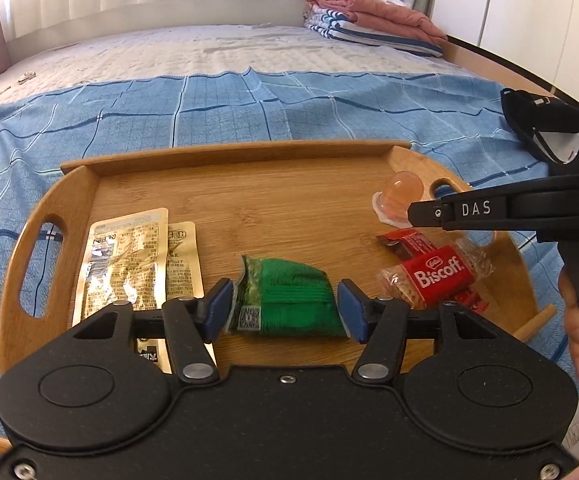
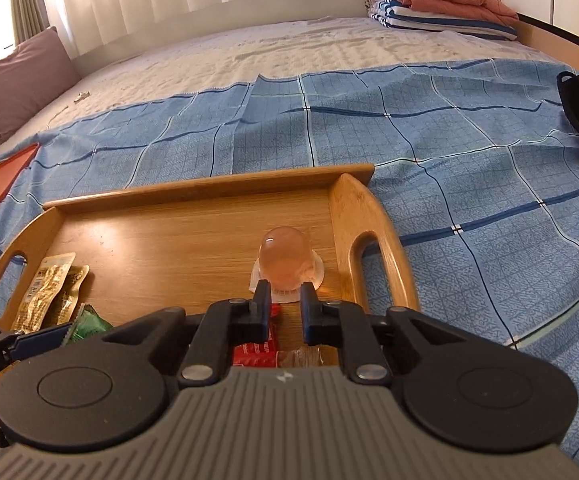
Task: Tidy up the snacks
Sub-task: 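Lower the green packet and jelly cup onto the tray and open both tools, then withdraw both tools from the tray back to the snack pile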
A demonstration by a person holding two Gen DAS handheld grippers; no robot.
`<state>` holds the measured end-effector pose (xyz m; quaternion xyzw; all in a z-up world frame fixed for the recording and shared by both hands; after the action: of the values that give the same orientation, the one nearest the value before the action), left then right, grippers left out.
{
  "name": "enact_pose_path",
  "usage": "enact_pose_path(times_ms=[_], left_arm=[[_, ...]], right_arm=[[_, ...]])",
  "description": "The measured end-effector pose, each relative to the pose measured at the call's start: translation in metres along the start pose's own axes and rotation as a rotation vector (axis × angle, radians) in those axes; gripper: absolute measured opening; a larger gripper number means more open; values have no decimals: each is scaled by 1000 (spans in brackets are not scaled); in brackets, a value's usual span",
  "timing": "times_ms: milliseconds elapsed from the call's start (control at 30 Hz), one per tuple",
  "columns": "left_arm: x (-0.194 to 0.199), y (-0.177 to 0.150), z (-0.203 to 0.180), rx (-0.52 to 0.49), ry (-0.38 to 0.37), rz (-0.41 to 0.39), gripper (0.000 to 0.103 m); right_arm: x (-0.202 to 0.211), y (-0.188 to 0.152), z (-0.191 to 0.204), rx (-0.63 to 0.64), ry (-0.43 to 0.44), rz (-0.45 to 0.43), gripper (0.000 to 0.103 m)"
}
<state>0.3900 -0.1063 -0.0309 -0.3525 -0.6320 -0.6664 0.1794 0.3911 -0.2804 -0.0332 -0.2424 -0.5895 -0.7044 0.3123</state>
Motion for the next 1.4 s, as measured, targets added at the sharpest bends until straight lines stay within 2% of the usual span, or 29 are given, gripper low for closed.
enact_pose_path(times_ms=[33, 100, 167, 233, 267, 300, 433, 533, 733, 1000, 1400], left_arm=[[3, 1, 0, 1, -2, -8, 70], [13, 4, 1, -1, -1, -30, 75], [23, 7, 1, -7, 2, -41, 76], [36, 8, 3, -7, 7, -53, 79], [43, 9, 5, -7, 9, -59, 79], [50, 9, 6, -8, 9, -66, 80], [85, 4, 12, -12, 12, -96, 82], [113, -5, 17, -10, 9, -114, 84], [168, -31, 19, 1, -2, -132, 85], [231, -77, 19, -11, 25, -211, 89], [263, -153, 17, -22, 58, -224, 89]], right_arm=[[3, 1, 0, 0, 3, -5, 22], [11, 2, 1, -3, 11, -16, 24], [21, 4, 3, -6, 22, -32, 24], [33, 5, 5, -1, 31, -46, 29], [39, 5, 7, 4, 36, -53, 39], [46, 4, 9, 10, 41, -60, 44], [79, 0, 20, 48, 68, -96, 49], [106, -8, 29, 77, 94, -124, 56], [158, -32, 47, 109, 154, -171, 64], [211, -83, 67, 157, 208, -219, 75], [233, -163, 80, 275, 170, -221, 81]])
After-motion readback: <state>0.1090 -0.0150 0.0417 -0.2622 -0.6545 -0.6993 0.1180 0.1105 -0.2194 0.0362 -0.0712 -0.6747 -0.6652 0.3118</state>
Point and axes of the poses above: each gripper's, at about its wrist camera, not at the fingertips, and x roughly against the way its jaws point, z to its left, y to its top, the point moved 6 cm from there along -x, roughly the way its jaws point, and after that the axes turned 3 degrees about y, right-handed, at the moved point
